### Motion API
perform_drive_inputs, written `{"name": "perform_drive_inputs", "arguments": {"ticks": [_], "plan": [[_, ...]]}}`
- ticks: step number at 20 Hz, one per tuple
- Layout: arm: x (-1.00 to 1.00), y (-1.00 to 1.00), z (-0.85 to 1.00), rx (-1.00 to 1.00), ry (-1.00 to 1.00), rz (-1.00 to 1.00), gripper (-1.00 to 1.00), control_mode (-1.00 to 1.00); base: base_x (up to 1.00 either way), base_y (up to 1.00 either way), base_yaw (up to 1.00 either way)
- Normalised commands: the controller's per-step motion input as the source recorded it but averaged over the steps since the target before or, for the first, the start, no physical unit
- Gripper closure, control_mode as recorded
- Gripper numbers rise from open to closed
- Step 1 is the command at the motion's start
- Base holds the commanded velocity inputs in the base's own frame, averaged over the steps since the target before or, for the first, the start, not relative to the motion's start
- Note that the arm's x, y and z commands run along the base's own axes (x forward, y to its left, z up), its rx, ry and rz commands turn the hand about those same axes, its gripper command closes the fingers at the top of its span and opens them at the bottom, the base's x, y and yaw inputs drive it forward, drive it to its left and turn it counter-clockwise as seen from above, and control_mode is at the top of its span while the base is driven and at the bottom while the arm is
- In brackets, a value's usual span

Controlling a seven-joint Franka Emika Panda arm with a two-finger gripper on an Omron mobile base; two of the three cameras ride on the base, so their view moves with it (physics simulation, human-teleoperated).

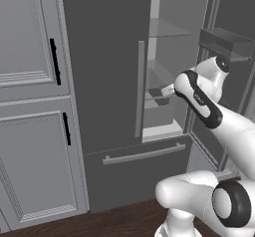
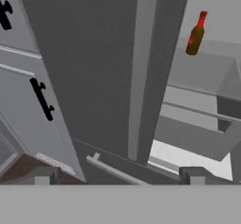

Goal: Grab a lemon wedge from the fridge and one ice cube from the ice bowl, and put them in the glass of lemonade.

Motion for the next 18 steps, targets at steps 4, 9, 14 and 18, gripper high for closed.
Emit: {"name": "perform_drive_inputs", "arguments": {"ticks": [4,9,14,18], "plan": [[0.04,0.5,0.69,0.0,-0.01,-0.06,-1.0,-1.0,0.0,0.0,0.0],[0.24,0.45,0.16,-0.03,0.1,-0.21,-1.0,-1.0,0.0,0.0,0.0],[0.32,0.06,0.0,0.0,0.09,-0.14,-1.0,-1.0,0.0,0.0,0.0],[0.66,0.01,-0.04,-0.01,0.02,-0.09,-1.0,-1.0,0.0,0.0,0.0]]}}
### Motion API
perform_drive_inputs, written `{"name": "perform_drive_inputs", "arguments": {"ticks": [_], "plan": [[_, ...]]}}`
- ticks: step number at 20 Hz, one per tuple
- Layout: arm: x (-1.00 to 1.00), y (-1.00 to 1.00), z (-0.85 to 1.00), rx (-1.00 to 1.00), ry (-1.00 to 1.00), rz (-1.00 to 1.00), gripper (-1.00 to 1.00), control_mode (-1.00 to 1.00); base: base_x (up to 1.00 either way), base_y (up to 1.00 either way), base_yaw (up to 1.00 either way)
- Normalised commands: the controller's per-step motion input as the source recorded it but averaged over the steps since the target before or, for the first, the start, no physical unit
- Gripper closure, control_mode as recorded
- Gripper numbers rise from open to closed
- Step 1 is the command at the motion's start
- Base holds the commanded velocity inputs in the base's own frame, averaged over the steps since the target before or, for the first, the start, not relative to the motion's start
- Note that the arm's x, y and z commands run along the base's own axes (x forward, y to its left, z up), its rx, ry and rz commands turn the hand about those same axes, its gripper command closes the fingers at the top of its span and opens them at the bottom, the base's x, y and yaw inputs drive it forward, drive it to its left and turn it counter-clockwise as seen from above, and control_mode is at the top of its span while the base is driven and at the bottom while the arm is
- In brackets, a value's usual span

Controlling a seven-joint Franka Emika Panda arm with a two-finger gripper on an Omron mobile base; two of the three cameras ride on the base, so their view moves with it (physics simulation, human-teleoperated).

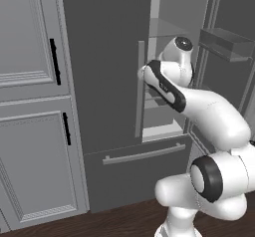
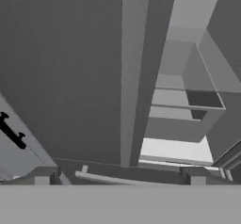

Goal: Grab a lemon wedge from the fridge and one ice cube from the ice bowl, and put them in the glass of lemonade.

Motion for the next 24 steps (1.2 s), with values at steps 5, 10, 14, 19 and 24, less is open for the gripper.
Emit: {"name": "perform_drive_inputs", "arguments": {"ticks": [5,10,14,19,24], "plan": [[0.89,0.05,-0.15,-0.01,0.0,-0.04,-1.0,-1.0,0.0,0.0,0.0],[0.85,0.08,-0.25,0.0,0.0,0.0,-1.0,-1.0,0.0,0.0,0.0],[0.61,0.01,-0.19,0.0,0.0,0.0,-1.0,-1.0,0.0,0.0,0.0],[0.59,0.0,-0.09,0.0,0.0,0.0,-1.0,-1.0,0.0,0.0,0.0],[0.7,0.01,-0.19,0.0,0.0,0.0,-1.0,-1.0,0.0,0.0,0.0]]}}
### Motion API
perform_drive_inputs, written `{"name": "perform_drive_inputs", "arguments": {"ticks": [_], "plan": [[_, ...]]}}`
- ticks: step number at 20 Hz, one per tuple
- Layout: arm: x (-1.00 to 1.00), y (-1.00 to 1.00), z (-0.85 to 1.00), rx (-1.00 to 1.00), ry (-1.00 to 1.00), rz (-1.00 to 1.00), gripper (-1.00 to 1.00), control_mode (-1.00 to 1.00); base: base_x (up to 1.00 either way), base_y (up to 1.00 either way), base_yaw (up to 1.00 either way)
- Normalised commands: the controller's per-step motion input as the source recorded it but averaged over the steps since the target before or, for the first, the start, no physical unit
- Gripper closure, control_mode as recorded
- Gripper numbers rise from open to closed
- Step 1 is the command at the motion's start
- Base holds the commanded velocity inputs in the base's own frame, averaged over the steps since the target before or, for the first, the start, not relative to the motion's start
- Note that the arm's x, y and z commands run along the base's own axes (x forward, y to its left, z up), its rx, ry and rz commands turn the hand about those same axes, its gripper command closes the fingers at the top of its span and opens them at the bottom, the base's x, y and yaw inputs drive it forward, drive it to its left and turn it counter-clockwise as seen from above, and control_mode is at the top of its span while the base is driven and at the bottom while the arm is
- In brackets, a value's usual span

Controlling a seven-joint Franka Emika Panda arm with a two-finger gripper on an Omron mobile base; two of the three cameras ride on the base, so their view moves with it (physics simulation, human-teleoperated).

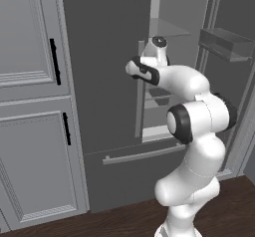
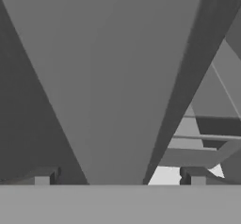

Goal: Grab a lemon wedge from the fridge and one ice cube from the ice bowl, and put them in the glass of lemonade.

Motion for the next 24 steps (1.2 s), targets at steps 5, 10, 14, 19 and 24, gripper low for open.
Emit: {"name": "perform_drive_inputs", "arguments": {"ticks": [5,10,14,19,24], "plan": [[0.54,0.11,-0.17,0.0,0.0,0.0,-1.0,-1.0,0.0,0.0,0.0],[-0.05,0.08,-0.31,0.02,-0.26,0.0,-1.0,-1.0,0.0,0.0,0.0],[-0.58,0.0,0.0,0.06,-0.4,0.0,-1.0,-1.0,0.0,0.0,0.0],[-0.63,0.0,-0.39,0.11,-0.44,0.0,-1.0,-1.0,0.0,0.0,0.0],[0.11,0.04,-0.26,0.04,-0.28,0.0,-1.0,-1.0,0.0,0.0,0.0]]}}
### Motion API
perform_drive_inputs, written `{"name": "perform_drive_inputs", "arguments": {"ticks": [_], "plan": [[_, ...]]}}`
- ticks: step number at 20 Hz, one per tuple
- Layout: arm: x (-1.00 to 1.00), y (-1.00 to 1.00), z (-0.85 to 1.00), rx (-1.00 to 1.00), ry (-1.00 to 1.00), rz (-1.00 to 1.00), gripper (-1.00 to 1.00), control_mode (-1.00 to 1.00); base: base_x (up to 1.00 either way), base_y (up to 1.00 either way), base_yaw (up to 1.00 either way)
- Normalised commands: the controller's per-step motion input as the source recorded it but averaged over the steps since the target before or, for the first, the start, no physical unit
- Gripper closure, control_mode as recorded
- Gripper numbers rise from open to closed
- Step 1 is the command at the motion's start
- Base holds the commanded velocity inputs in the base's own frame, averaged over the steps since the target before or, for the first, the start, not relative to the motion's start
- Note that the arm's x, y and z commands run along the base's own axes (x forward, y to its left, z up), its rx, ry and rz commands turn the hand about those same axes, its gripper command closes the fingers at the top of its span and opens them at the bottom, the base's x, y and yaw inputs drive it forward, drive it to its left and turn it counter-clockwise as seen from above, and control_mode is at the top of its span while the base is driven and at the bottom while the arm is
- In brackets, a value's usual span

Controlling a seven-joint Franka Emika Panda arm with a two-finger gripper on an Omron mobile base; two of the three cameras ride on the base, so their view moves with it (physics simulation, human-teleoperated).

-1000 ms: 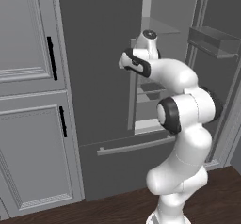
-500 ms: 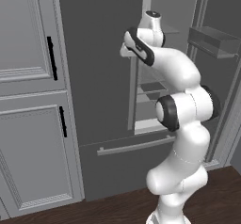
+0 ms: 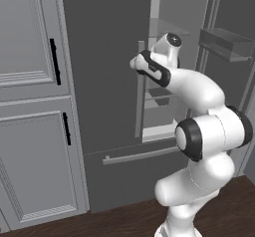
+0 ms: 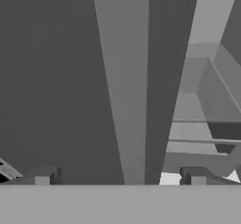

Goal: Grab a lemon wedge from the fridge and one ice cube from the ice bowl, and put them in the glass of lemonade.

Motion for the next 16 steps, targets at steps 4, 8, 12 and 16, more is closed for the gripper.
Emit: {"name": "perform_drive_inputs", "arguments": {"ticks": [4,8,12,16], "plan": [[0.49,0.03,0.05,-0.02,0.02,0.0,-1.0,-1.0,0.0,0.0,0.0],[0.35,0.0,0.0,-0.05,0.04,0.0,-1.0,-1.0,0.0,0.0,0.0],[0.13,0.0,0.0,-0.01,0.01,0.0,-1.0,-1.0,0.0,0.0,0.0],[0.42,0.0,-0.12,0.0,0.0,0.0,-1.0,-1.0,0.0,0.0,0.0]]}}
